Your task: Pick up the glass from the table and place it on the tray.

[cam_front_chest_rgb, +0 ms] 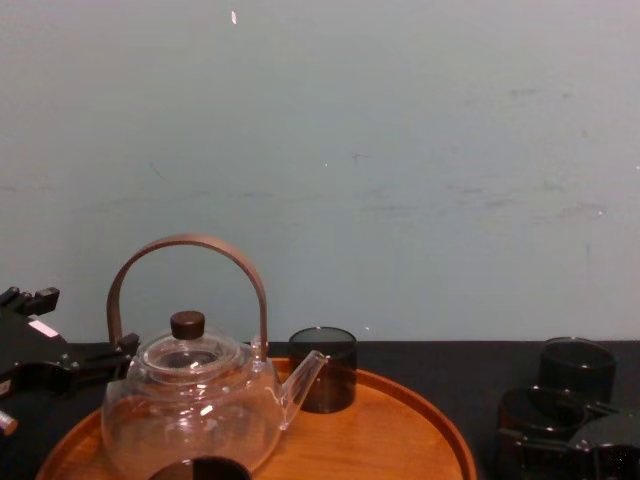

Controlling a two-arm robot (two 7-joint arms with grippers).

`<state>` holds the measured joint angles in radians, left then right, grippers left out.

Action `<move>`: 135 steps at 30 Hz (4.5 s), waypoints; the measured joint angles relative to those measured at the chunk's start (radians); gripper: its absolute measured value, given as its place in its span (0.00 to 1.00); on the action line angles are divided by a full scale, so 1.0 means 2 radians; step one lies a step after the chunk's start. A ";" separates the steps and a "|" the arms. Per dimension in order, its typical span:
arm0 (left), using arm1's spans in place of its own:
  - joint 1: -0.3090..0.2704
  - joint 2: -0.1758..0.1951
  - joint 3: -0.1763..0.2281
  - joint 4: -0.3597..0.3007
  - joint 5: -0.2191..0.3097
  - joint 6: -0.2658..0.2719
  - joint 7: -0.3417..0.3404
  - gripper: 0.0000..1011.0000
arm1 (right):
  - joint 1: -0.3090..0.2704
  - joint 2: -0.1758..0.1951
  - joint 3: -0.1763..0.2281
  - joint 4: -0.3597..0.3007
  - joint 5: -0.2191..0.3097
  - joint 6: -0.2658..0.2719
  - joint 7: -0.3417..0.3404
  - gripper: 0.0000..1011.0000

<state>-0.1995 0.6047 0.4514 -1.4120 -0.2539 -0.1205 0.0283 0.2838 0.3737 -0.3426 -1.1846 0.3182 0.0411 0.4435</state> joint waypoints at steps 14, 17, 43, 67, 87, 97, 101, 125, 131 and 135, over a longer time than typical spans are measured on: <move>0.000 0.000 0.000 0.000 0.000 0.000 0.000 1.00 | 0.000 0.000 0.000 -0.001 0.000 0.000 0.000 0.89; 0.000 0.000 0.000 0.000 0.000 0.000 0.000 1.00 | 0.000 0.000 0.000 -0.001 0.000 0.000 0.000 0.89; 0.000 0.000 0.000 0.000 0.000 0.000 0.000 1.00 | 0.000 0.000 0.000 -0.001 0.000 0.000 0.000 0.89; 0.000 0.000 0.000 0.000 0.000 0.000 0.000 1.00 | 0.000 0.000 0.000 0.000 0.000 0.000 0.000 0.89; 0.000 0.000 0.000 0.000 0.000 0.000 0.000 1.00 | 0.002 0.012 0.000 -0.024 0.024 0.017 0.021 0.89; 0.000 0.000 0.000 0.000 0.000 0.000 0.000 1.00 | -0.003 0.024 -0.001 -0.058 0.036 0.037 0.018 0.89; 0.000 0.000 0.000 0.000 0.000 0.000 0.000 1.00 | -0.005 0.027 -0.001 -0.069 0.039 0.045 0.013 0.89; 0.000 0.000 0.000 0.000 0.000 0.000 0.000 1.00 | -0.005 0.049 -0.024 -0.122 0.058 0.060 0.022 0.89; 0.000 0.000 0.000 0.000 0.000 0.000 0.000 1.00 | 0.001 0.048 -0.037 -0.125 0.057 0.062 0.024 0.89; 0.000 0.000 0.000 0.000 0.000 0.000 0.000 1.00 | 0.006 0.046 -0.048 -0.125 0.055 0.064 0.027 0.89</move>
<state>-0.1995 0.6047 0.4514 -1.4120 -0.2539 -0.1205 0.0283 0.2957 0.4665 -0.4381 -1.4351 0.4275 0.1683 0.4971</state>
